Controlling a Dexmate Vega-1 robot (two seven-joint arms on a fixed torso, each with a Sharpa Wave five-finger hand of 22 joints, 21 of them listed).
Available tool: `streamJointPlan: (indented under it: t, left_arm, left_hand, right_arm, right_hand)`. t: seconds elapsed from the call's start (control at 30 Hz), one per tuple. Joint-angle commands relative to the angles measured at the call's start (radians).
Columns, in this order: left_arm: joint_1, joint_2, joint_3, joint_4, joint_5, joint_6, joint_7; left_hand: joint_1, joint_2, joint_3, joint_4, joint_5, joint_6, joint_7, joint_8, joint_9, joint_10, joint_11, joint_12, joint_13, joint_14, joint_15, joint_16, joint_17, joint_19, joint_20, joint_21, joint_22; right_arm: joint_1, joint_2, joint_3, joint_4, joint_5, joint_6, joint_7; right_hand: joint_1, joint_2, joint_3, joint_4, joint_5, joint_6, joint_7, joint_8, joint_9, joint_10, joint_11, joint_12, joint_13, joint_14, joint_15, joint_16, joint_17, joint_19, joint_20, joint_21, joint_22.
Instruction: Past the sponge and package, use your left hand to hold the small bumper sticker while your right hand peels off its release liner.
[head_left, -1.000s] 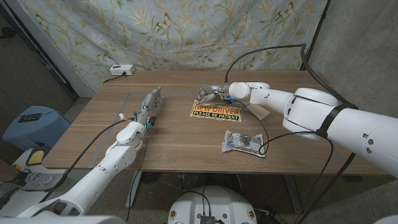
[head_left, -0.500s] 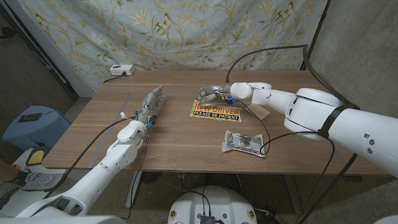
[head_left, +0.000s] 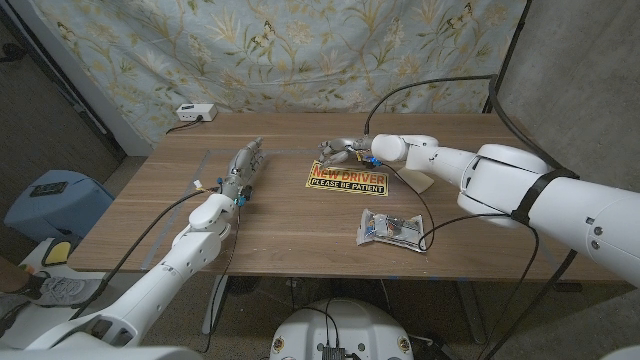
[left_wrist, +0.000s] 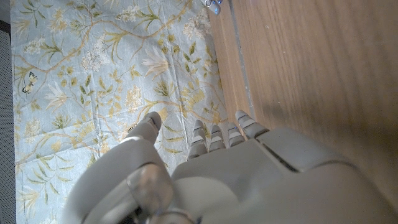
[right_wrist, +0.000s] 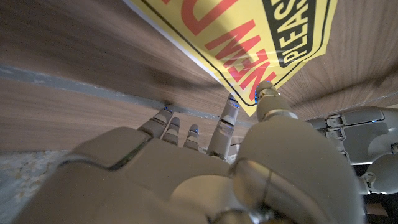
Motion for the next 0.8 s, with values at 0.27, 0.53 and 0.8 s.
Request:
streamJointPlan:
  t: [0.27, 0.53, 0.8]
  left_arm:
    - [0.028, 0.011, -0.004, -0.040, -0.001, 0.013, 0.022]
    - [0.028, 0.011, 0.000, -0.047, 0.000, 0.014, 0.020]
    - [0.033, 0.012, 0.003, -0.057, 0.002, 0.019, 0.023]
  left_hand:
    - [0.005, 0.008, 0.006, -0.006, 0.004, 0.013, -0.002, 0.000, 0.006, 0.001, 0.007, 0.001, 0.005, 0.005, 0.004, 0.000, 0.005, 0.010, 0.004, -0.001, 0.001]
    - [0.006, 0.008, 0.006, -0.006, 0.004, 0.017, -0.001, 0.001, 0.006, 0.003, 0.008, 0.002, 0.005, 0.008, 0.004, 0.000, 0.005, 0.013, 0.005, -0.001, 0.001]
    - [0.006, 0.008, 0.007, -0.007, 0.005, 0.021, 0.000, 0.002, 0.007, 0.006, 0.009, 0.003, 0.005, 0.011, 0.004, 0.001, 0.005, 0.015, 0.006, -0.001, 0.001]
  right_arm:
    - [-0.026, -0.010, 0.004, -0.002, -0.014, 0.061, -0.090]
    - [-0.037, -0.012, 0.004, -0.002, -0.024, 0.070, -0.141]
    - [-0.048, -0.019, 0.002, -0.004, -0.037, 0.100, -0.177]
  right_hand:
    - [0.064, -0.028, 0.001, -0.005, 0.025, 0.114, 0.001, 0.042, 0.004, 0.116, -0.025, 0.021, 0.003, 0.089, -0.037, 0.023, 0.000, 0.131, -0.011, 0.015, 0.005]
    - [0.099, -0.039, 0.002, -0.002, 0.039, 0.190, -0.001, 0.069, 0.003, 0.191, -0.039, 0.032, 0.003, 0.162, -0.063, 0.043, 0.003, 0.185, -0.024, 0.021, 0.005]
    - [0.118, -0.046, 0.002, -0.002, 0.046, 0.236, 0.003, 0.086, 0.003, 0.231, -0.047, 0.037, 0.003, 0.195, -0.078, 0.051, 0.004, 0.208, -0.030, 0.022, 0.006]
